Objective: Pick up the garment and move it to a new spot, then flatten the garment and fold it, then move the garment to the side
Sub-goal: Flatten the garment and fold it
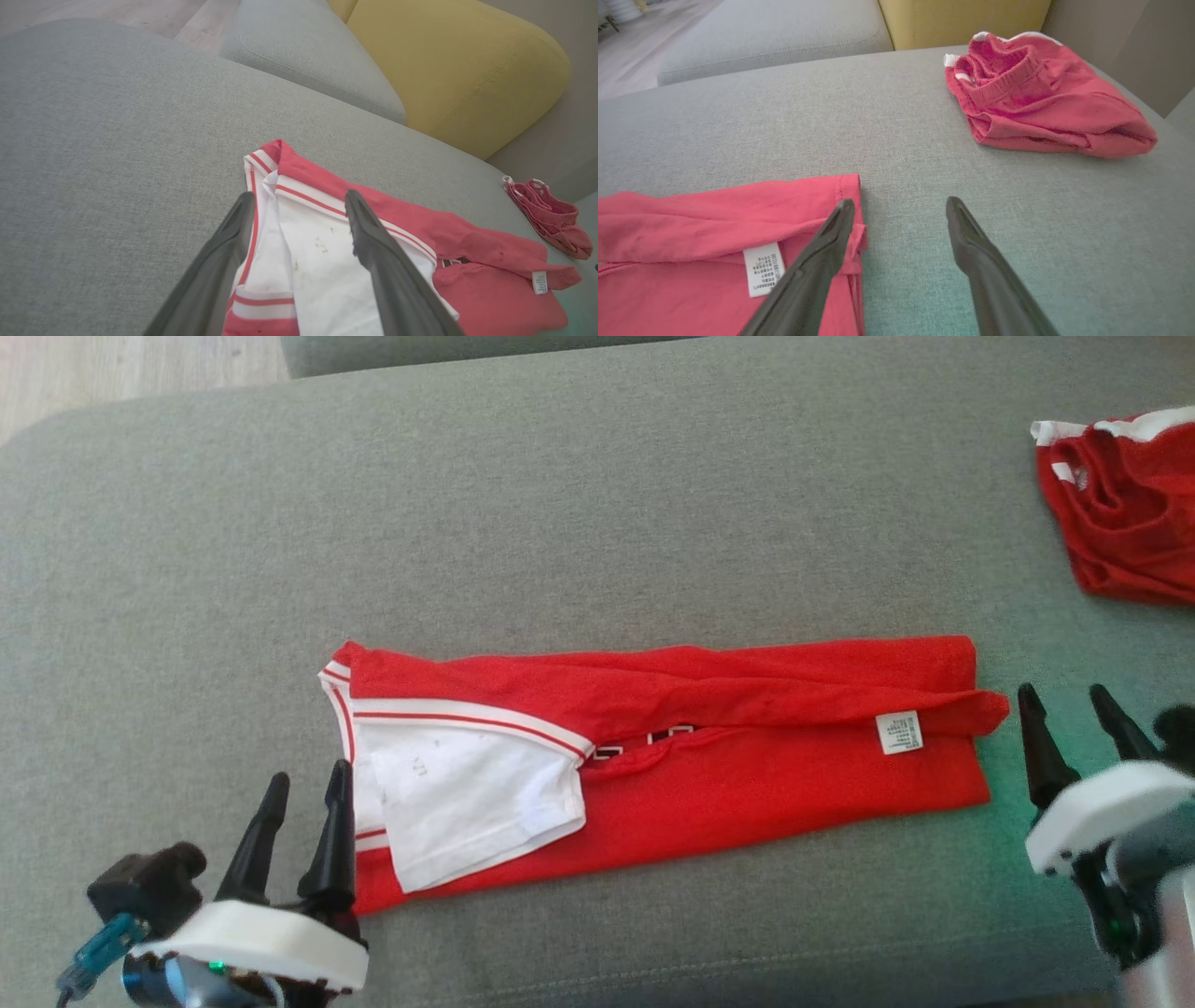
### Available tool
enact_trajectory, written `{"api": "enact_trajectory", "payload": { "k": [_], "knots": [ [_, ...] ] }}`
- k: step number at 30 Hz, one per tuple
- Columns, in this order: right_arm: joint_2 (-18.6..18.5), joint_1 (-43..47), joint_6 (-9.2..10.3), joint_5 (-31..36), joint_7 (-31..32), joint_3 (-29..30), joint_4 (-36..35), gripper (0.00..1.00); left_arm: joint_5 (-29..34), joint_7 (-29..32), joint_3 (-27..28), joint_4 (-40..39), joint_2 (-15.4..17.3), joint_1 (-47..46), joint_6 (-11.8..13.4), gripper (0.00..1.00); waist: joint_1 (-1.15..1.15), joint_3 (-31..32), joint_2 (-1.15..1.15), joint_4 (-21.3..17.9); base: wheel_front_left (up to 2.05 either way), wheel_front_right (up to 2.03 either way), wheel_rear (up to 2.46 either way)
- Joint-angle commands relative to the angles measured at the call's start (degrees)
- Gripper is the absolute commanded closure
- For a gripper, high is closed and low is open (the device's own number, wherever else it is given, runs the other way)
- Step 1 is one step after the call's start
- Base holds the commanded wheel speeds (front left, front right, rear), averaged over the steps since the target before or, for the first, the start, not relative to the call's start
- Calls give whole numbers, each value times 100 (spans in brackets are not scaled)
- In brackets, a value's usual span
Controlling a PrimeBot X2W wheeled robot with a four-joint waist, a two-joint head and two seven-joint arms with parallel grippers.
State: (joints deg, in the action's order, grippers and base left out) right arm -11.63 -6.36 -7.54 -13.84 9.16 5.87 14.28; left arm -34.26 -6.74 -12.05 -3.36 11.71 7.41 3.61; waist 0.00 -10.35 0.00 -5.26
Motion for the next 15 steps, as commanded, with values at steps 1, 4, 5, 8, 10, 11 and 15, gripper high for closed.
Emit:
{"api": "enact_trajectory", "payload": {
  "k": [1, 4, 5, 8, 10, 11, 15],
  "knots": [
    [-84, -296, 5, 51, 94, -114, -124, 0, 74, -73, 226, -128, -16, -255, 31, 0, 0, -14, 0, 12, 0, 0, 0],
    [-109, -520, 5, 65, 422, -273, 134, 0, 109, -110, 171, -80, -60, -331, 42, 0, 0, -55, 0, 78, 0, 0, 0],
    [-131, -576, 5, 52, 545, -329, 236, 0, 125, -119, 151, -65, -73, -355, 49, 0, 0, -69, 0, 107, 0, 0, 0],
    [-229, -692, 5, 28, 816, -482, 451, 0, 156, -144, 113, -19, -88, -397, 59, 0, 0, -111, 0, 201, 0, 0, 0],
    [-283, -724, 5, -8, 973, -560, 534, 0, 163, -167, 106, -2, -95, -409, 67, 0, 0, -139, 0, 255, 0, 0, 0],
    [-309, -729, 5, -22, 1066, -599, 568, 0, 163, -179, 107, 7, -95, -415, 69, 0, 0, -154, 0, 274, 0, 0, 0],
    [-384, -753, 5, -122, 1373, -758, 636, 0, 160, -225, 112, 39, -97, -442, 74, 0, 0, -205, 0, 315, 0, 0, 0]
  ]
}}
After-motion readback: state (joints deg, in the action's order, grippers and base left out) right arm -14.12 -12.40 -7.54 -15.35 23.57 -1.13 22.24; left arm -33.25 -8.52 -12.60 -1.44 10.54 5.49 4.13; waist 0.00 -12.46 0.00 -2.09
